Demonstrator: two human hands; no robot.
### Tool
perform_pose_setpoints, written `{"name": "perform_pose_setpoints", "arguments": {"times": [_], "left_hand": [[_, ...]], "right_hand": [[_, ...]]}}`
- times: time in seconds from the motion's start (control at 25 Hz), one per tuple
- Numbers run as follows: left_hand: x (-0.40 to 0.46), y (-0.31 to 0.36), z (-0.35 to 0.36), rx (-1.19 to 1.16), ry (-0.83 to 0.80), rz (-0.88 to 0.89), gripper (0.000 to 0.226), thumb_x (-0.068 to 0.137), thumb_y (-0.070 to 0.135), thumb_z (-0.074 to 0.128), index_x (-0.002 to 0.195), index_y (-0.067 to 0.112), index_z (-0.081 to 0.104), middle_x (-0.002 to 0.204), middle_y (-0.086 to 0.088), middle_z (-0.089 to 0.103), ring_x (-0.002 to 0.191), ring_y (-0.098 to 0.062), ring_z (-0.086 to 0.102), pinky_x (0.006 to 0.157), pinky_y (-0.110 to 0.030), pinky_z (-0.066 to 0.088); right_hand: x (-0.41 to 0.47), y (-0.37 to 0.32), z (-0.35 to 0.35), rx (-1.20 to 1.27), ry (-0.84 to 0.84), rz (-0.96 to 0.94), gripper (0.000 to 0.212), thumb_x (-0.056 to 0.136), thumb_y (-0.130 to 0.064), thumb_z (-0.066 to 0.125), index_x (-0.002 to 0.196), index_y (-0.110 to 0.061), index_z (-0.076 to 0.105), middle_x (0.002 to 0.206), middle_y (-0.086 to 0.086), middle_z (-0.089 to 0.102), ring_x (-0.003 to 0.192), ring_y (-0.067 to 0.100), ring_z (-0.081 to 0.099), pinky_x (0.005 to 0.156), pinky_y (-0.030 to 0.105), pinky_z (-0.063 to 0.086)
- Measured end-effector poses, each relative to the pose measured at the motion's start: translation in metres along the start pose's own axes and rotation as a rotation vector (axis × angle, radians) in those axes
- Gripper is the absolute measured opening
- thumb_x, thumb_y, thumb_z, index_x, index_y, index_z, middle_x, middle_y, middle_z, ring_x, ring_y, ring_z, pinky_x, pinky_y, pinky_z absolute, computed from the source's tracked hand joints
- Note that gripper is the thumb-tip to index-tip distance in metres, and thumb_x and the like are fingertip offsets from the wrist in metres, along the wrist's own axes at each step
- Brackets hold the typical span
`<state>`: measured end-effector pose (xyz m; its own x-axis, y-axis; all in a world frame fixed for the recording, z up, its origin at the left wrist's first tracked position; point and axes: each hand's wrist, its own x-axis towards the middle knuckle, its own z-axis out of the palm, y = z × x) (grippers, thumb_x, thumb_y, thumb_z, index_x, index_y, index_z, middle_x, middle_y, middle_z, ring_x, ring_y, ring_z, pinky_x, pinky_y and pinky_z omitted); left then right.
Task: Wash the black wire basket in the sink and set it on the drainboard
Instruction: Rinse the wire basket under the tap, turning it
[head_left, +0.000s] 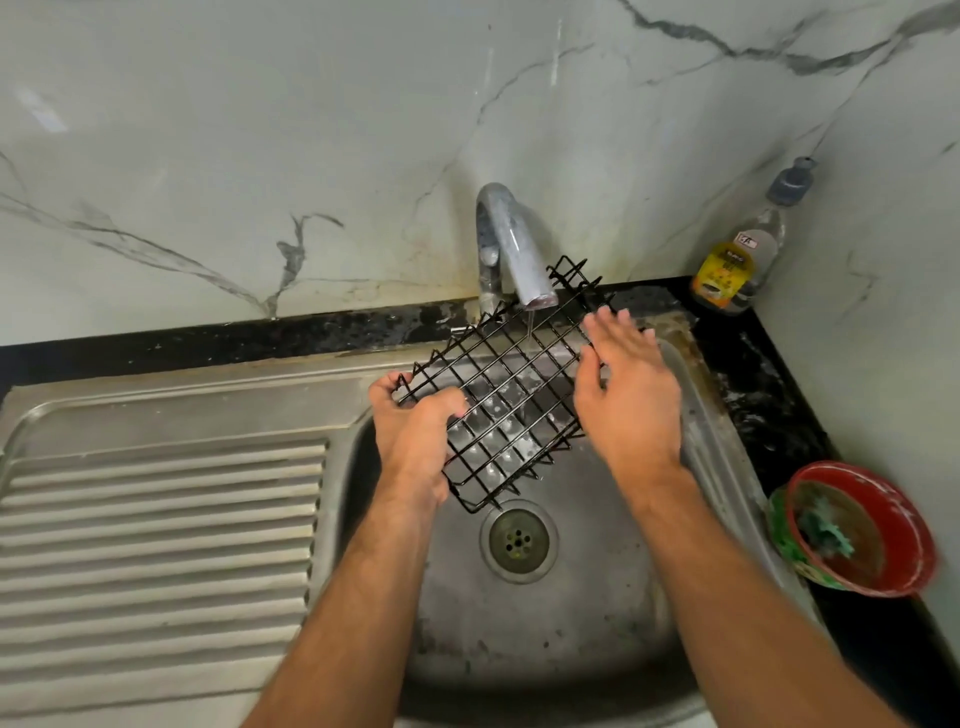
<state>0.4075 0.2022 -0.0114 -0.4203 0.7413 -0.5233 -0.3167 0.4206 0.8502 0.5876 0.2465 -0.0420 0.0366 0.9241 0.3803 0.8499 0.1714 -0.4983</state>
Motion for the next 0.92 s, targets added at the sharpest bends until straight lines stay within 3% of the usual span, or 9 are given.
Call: {"name": "perform_pose_setpoints", "arguments": {"times": [0.08,0.2,0.32,0.4,0.56,0.64,0.76,0.84,0.92], "left_hand": [[0.002,0.002,0.001,-0.008,0.011,-0.015,0.078,0.048,0.017,0.068,0.12,0.038,0.048,0.124,-0.006,0.056,0.113,-0.024,0.056,0.105,-0.058,0.044],[0.008,0.003,0.002,-0.05,0.028,-0.038,0.079,0.034,0.024,0.07,0.108,0.044,0.05,0.129,-0.009,0.058,0.122,-0.03,0.056,0.105,-0.059,0.044],[0.012,0.006,0.002,-0.056,0.019,-0.028,0.074,0.033,0.025,0.069,0.102,0.043,0.05,0.122,-0.007,0.059,0.115,-0.026,0.055,0.099,-0.047,0.044],[0.012,0.006,0.002,-0.033,0.001,-0.008,0.068,0.041,0.018,0.069,0.101,0.043,0.05,0.122,-0.008,0.059,0.114,-0.024,0.054,0.098,-0.047,0.043],[0.012,0.0,0.001,-0.016,-0.042,0.051,0.061,0.05,0.012,0.066,0.1,0.044,0.049,0.103,-0.006,0.059,0.095,-0.022,0.054,0.081,-0.041,0.042],[0.012,-0.001,0.005,-0.01,-0.054,0.065,0.061,0.05,0.012,0.066,0.1,0.044,0.049,0.101,-0.006,0.058,0.094,-0.022,0.054,0.082,-0.043,0.044],[0.013,0.001,0.01,-0.025,-0.057,0.062,0.063,0.046,0.016,0.07,0.098,0.046,0.05,0.105,-0.01,0.057,0.099,-0.025,0.056,0.093,-0.05,0.047],[0.013,0.003,0.011,-0.026,-0.064,0.067,0.064,0.05,0.014,0.072,0.103,0.042,0.049,0.105,-0.011,0.055,0.096,-0.024,0.055,0.082,-0.043,0.046],[0.014,0.002,0.009,0.002,-0.064,0.08,0.062,0.061,0.008,0.072,0.11,0.037,0.047,0.109,-0.009,0.056,0.097,-0.019,0.054,0.082,-0.038,0.041]], "right_hand": [[-0.003,-0.014,0.006,-0.055,-0.005,0.01,0.045,0.103,-0.03,0.043,0.139,-0.005,0.054,0.148,0.012,0.049,0.144,0.027,0.039,0.123,0.043,0.02],[-0.034,-0.037,0.021,0.005,0.06,-0.306,0.04,0.099,-0.029,0.05,0.125,-0.003,0.068,0.133,0.013,0.064,0.132,0.029,0.055,0.115,0.05,0.039],[-0.064,-0.043,0.033,0.097,0.055,-0.565,0.032,0.098,-0.024,0.058,0.123,-0.009,0.072,0.132,0.007,0.066,0.132,0.022,0.056,0.112,0.046,0.043],[-0.059,-0.028,0.031,0.072,0.073,-0.665,0.032,0.099,-0.024,0.058,0.126,-0.011,0.07,0.136,0.006,0.064,0.133,0.021,0.054,0.112,0.048,0.042],[-0.028,0.007,0.016,-0.001,0.203,-0.364,0.042,0.101,-0.028,0.052,0.136,-0.006,0.059,0.144,0.012,0.055,0.139,0.028,0.047,0.113,0.058,0.036],[-0.024,0.004,0.015,-0.018,0.249,-0.256,0.047,0.1,-0.032,0.052,0.136,-0.002,0.059,0.145,0.015,0.054,0.141,0.032,0.044,0.116,0.058,0.032],[-0.042,-0.019,0.025,0.027,0.189,-0.497,0.046,0.099,-0.034,0.056,0.131,-0.001,0.064,0.141,0.015,0.058,0.137,0.033,0.049,0.114,0.053,0.038],[-0.056,-0.026,0.028,0.045,0.105,-0.682,0.038,0.099,-0.032,0.059,0.126,-0.007,0.069,0.138,0.01,0.061,0.135,0.027,0.052,0.109,0.051,0.044],[-0.049,-0.018,0.024,0.051,0.074,-0.702,0.034,0.098,-0.03,0.06,0.127,-0.014,0.07,0.137,0.005,0.062,0.136,0.022,0.051,0.112,0.051,0.041]]}}
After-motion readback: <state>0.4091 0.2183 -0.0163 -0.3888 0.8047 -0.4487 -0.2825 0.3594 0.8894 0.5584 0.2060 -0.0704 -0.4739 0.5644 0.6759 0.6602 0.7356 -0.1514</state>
